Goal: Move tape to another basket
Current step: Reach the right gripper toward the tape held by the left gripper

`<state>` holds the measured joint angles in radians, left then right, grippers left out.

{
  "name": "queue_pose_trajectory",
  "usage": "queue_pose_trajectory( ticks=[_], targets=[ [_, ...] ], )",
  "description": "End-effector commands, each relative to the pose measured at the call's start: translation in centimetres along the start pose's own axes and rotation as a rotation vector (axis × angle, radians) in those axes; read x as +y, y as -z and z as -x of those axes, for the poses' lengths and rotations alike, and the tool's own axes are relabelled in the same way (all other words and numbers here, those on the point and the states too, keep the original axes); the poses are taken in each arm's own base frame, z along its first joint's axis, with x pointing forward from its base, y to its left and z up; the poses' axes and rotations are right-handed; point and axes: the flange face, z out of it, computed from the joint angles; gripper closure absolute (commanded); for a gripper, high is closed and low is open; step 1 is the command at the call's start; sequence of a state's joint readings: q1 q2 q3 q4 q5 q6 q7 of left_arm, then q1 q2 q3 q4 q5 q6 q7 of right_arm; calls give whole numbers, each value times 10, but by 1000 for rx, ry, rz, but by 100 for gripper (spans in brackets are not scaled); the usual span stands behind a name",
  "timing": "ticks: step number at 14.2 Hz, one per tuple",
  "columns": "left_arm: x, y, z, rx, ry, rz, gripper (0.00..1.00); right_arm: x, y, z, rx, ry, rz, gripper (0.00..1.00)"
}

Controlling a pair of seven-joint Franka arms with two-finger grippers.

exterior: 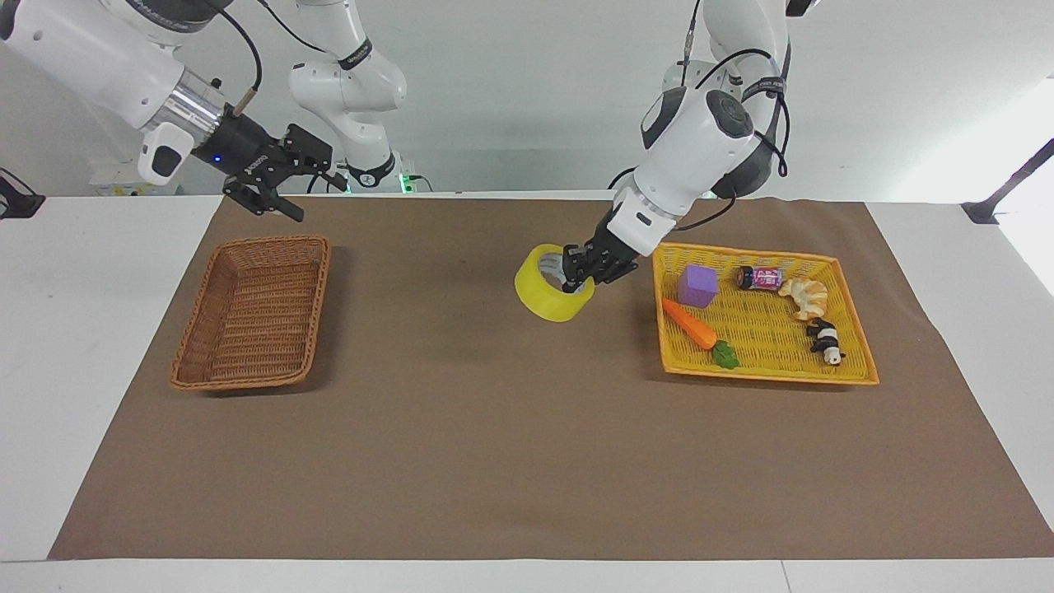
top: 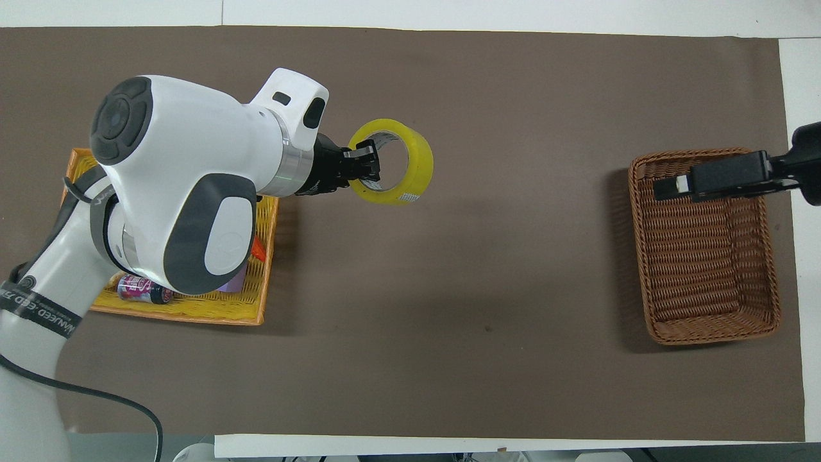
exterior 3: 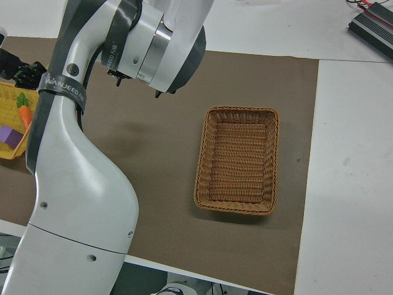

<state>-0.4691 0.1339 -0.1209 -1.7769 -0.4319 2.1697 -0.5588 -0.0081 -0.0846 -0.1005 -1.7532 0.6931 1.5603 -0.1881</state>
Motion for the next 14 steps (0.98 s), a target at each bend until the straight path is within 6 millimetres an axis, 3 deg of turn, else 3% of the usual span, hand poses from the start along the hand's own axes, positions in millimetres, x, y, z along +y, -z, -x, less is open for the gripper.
queue_pose_trajectory(
  ticks=[1,4,6,11,12,14],
  targets=[
    [-1,13,1,-11,-5,11,99,-17,-46,1,36,8,-110,1],
    [0,13,2,-11,-5,11,99,-39,-95,-18,64,-12,-217,1],
    [0,12,3,-13,-6,10,99,-50,-117,-21,100,-20,-265,1],
    [2,12,6,-15,-8,10,99,-46,-152,-30,181,-7,-339,1],
    [1,12,6,-16,-6,9,99,-56,-170,-32,190,-10,-344,1],
    [3,12,7,-14,-8,11,98,-58,-198,-41,230,-58,-363,1]
  ],
)
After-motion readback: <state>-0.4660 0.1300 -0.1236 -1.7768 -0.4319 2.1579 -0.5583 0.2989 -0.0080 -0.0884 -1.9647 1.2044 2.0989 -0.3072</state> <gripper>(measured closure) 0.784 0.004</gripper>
